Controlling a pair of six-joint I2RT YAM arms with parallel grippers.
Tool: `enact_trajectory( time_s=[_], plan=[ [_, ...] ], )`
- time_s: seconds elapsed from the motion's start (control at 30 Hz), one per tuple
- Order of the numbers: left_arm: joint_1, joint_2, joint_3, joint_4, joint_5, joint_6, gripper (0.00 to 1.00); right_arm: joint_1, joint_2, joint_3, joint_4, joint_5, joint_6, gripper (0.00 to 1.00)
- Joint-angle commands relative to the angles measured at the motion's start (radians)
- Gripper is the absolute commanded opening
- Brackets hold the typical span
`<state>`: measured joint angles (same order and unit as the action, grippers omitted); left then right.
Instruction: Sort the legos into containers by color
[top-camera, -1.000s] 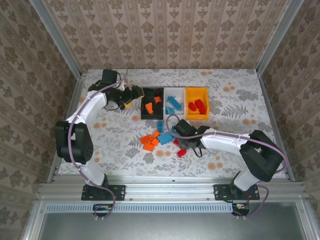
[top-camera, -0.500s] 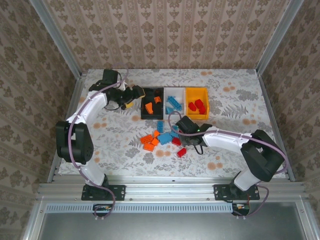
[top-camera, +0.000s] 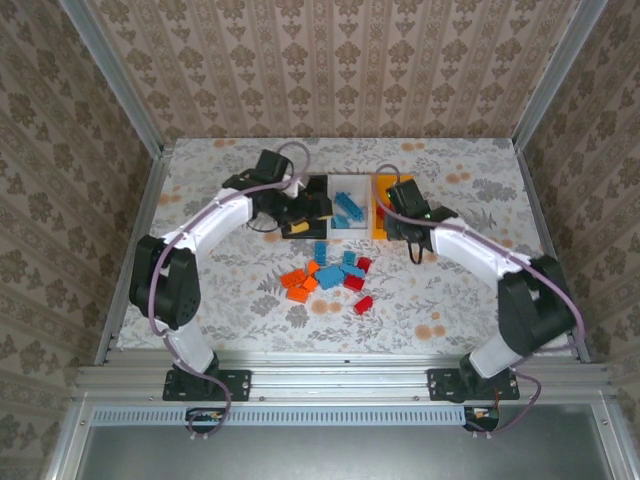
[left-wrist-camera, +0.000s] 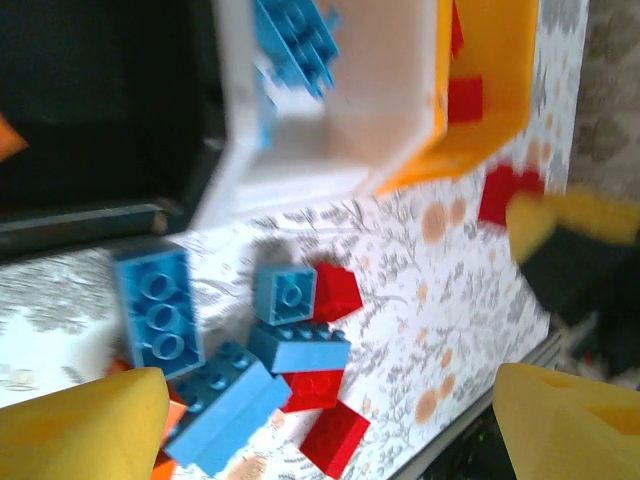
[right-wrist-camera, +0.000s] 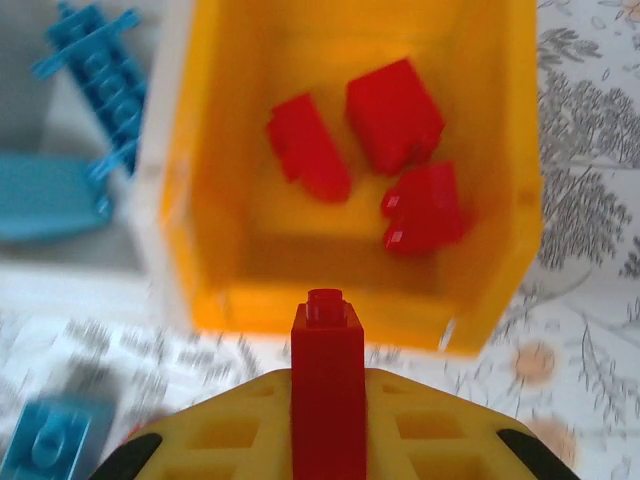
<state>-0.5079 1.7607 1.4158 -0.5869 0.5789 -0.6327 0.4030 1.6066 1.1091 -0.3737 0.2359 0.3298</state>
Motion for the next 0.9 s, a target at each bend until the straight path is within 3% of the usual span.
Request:
enact_trajectory(
  time_s=[0.0,0.13,0.23,0.4,0.5,0.67,0.87],
  plan=[
    [0.003,0.004,-0.003,-0.019,-0.027,0.020,0.86,-0.022,0.121,0.113,-0.006,0.011,-0.038,0.21],
    [0.009,0.002,0.003,-0.025,-0.025,0.023,0.86,-0.050,0.246,0.267,-0.058,0.009,-0.053,0.24],
    [0.009,0.002,0.007,-0.027,-0.016,0.024,0.86,-0.050,0.281,0.330,-0.092,0.038,-0.061,0.41],
    [0.015,-0.009,0.009,-0.031,-0.022,0.026,0.86,-0.016,0.113,0.234,-0.047,0.036,-0.048,0.52],
    [0.023,-0.012,0.007,-0.031,-0.029,0.025,0.86,0.080,-0.059,0.077,-0.010,0.061,-0.003,0.54],
    [0.046,-0.020,0.011,-0.031,-0.023,0.022,0.86,0.304,-0.267,-0.198,-0.013,0.078,0.133,0.68],
    [0.113,-0.041,0.006,-0.024,-0.018,0.015,0.86,0.477,-0.302,-0.327,-0.109,0.012,0.180,0.80]
  ],
)
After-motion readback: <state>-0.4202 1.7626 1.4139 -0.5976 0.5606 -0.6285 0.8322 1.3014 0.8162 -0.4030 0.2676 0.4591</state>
